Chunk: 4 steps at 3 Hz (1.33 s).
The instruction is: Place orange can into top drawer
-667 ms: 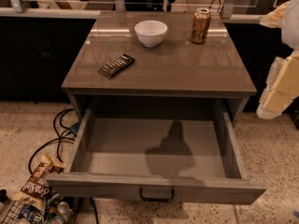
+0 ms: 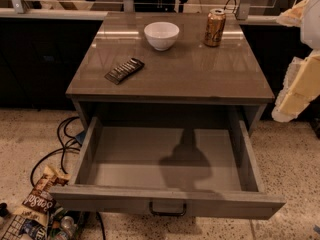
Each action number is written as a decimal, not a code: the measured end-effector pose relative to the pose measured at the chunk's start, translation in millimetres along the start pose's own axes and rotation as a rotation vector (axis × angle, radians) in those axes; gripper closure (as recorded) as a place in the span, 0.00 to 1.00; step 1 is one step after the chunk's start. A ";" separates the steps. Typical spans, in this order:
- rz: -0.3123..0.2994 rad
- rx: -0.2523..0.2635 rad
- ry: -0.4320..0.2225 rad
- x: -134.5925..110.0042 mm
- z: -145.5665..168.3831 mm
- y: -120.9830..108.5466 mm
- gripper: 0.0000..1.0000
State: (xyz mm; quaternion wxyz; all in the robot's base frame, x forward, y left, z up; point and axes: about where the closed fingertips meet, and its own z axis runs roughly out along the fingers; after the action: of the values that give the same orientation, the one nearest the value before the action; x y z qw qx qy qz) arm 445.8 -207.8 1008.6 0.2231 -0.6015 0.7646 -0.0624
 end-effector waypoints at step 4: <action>0.280 0.178 -0.390 31.5 46.0 -61.0 0.00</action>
Offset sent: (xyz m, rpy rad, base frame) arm 0.0709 -0.0298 -0.0195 0.3810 -0.1858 -0.1186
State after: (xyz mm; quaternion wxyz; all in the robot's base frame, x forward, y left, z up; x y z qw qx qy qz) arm 513.8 -246.1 981.4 0.4248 -0.4686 0.7744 0.0192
